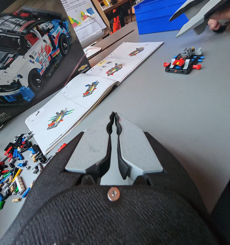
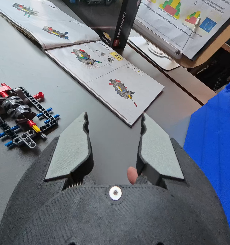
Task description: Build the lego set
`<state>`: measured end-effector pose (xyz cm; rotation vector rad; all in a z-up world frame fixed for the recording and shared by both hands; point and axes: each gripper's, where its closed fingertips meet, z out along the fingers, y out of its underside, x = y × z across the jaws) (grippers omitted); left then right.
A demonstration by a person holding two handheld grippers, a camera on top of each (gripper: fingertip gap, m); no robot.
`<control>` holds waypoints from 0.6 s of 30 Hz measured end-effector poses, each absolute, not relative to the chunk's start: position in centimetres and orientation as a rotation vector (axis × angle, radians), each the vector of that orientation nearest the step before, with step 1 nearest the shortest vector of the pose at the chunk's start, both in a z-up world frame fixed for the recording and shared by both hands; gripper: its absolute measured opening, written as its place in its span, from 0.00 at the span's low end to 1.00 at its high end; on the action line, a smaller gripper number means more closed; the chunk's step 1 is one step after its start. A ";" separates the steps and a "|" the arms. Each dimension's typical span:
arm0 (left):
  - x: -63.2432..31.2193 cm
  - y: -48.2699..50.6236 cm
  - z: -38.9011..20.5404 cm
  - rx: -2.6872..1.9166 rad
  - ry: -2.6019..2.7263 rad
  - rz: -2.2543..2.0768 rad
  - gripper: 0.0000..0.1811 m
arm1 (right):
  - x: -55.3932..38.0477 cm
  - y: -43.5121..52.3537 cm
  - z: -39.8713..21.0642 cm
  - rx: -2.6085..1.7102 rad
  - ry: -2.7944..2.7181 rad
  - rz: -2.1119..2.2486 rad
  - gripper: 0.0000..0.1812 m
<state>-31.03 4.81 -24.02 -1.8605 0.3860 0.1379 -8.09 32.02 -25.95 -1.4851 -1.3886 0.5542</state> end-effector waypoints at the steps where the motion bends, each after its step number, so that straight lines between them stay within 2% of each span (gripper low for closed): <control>1: -31.0 4.9 -24.1 -1.865 0.395 0.160 0.00 | -8.1 32.2 -26.1 -1.492 -1.391 0.537 0.42; 6: -31.1 5.0 -24.5 -1.892 0.394 0.170 0.00 | -7.8 32.7 -25.9 -1.506 -1.359 0.535 0.41; 10: -33.0 4.0 -23.9 -1.889 0.288 0.150 0.08 | -7.6 32.5 -25.4 -1.487 -1.339 0.554 0.39; 14: -42.0 -0.7 -23.9 -2.041 0.028 0.370 0.11 | -7.5 32.5 -25.0 -1.485 -1.317 0.582 0.37; 16: -46.5 -3.3 -24.4 -2.167 -0.096 0.444 0.17 | -7.4 32.4 -24.8 -1.479 -1.312 0.594 0.37; 18: -48.3 -4.8 -26.0 -2.291 -0.153 0.378 0.12 | -7.4 32.2 -24.7 -1.473 -1.311 0.609 0.36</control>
